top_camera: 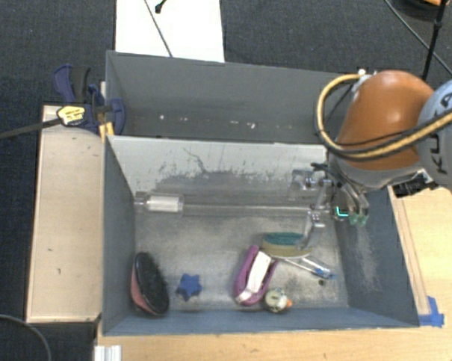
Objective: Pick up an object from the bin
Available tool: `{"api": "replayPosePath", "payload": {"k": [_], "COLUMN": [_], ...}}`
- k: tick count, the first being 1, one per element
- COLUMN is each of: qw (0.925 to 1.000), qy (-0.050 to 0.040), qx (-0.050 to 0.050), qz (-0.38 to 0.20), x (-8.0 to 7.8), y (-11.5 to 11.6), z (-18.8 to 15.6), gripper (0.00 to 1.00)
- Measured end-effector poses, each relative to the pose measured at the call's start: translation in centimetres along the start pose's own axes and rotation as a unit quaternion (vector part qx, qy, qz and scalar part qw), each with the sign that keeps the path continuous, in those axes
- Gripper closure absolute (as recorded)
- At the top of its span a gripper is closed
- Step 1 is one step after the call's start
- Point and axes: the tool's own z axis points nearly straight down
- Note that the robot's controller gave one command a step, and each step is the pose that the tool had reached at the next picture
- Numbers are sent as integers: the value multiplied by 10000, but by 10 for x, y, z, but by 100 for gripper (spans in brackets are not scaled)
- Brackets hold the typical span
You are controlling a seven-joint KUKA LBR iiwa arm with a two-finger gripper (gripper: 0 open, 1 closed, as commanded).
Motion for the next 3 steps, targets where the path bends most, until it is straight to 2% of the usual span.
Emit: {"api": "replayPosePath", "payload": {"k": [1,2,3], "qw": [9865,9961,9962], "qy": [-6,-59,-48], "qx": [-6,6,-9], "qz": [1639,885,870], "x": [-2,-27,-27], "y": [-28,-91,-87], "z": [135,134,134], "gripper": [0,0,100]}}
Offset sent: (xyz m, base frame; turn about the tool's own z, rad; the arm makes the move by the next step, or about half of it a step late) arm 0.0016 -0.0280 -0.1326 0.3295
